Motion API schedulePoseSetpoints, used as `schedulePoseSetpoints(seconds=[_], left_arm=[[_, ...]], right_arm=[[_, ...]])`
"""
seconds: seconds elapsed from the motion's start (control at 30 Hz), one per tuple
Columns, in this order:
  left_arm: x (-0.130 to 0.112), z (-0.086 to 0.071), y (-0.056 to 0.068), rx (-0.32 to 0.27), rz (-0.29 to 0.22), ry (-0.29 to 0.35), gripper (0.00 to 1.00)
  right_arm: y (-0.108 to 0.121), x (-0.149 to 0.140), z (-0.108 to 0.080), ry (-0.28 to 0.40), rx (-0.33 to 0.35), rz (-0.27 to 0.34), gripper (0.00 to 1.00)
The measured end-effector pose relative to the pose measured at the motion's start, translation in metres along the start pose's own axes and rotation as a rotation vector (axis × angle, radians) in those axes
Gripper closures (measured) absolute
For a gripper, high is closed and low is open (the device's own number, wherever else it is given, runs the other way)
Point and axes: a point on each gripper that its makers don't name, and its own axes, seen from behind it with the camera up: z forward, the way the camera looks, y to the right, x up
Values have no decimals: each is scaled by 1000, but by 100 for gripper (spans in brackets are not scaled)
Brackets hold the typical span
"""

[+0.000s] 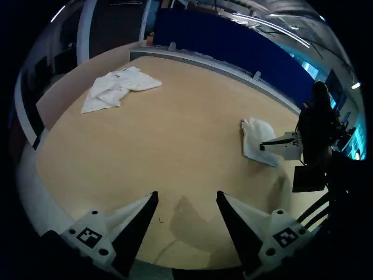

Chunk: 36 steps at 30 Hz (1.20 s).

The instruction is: Fold towel

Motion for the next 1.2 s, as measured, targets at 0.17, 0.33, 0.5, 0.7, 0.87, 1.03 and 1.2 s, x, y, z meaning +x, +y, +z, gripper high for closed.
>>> schedulePoseSetpoints(seconds=[0.17,0.33,0.5,0.7,0.87,1.03,1.2], left_arm=[[2,2,2,-4,9,0,7],[6,4,5,-10,17,1,7],[9,5,8,-14,21,2,7],[11,7,11,-19,30,2,7],[12,10,14,-25,36,1,7],[12,11,17,-32,39,1,7],[12,11,20,-38,39,0,7]], right_arm=[[4,0,-9,10,-10,-2,63],[11,-7,-24,18,-43,-5,28],[19,-25,-38,5,-92,13,24],[22,-54,-51,-20,-127,59,23],[21,-75,-56,-44,-144,88,23],[24,-85,-56,-55,-159,108,24],[28,-91,-53,-62,-165,128,43]])
